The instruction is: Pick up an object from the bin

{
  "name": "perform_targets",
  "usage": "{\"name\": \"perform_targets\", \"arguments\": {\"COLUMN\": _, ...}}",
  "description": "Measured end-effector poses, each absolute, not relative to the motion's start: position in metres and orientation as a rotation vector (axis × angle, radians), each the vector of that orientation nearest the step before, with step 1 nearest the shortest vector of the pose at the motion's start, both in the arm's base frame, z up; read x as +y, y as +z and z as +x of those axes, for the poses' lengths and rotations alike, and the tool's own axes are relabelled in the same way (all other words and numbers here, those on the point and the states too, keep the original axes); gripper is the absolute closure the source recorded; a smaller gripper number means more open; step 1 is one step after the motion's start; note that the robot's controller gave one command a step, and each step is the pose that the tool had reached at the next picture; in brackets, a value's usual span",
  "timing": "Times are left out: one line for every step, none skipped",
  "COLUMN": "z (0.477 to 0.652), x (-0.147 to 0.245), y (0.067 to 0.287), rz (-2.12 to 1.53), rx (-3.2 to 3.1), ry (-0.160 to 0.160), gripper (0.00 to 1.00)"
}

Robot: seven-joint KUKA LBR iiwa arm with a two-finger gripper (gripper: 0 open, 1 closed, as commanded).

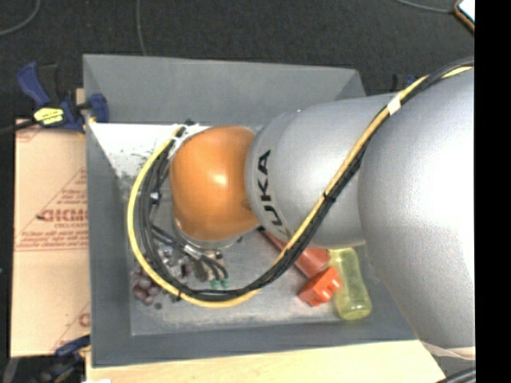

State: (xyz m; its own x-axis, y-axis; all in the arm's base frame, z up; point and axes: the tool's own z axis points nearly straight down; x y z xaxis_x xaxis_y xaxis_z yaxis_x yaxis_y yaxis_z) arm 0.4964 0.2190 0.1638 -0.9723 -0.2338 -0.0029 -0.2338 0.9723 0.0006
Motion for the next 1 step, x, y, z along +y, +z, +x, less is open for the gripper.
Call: {"name": "perform_targets", "arguments": {"z": 0.4968, "x": 0.2186, "y": 0.1787, "rz": -0.367, "rx": 3.117, "ry": 0.001, "gripper": 1.0}}
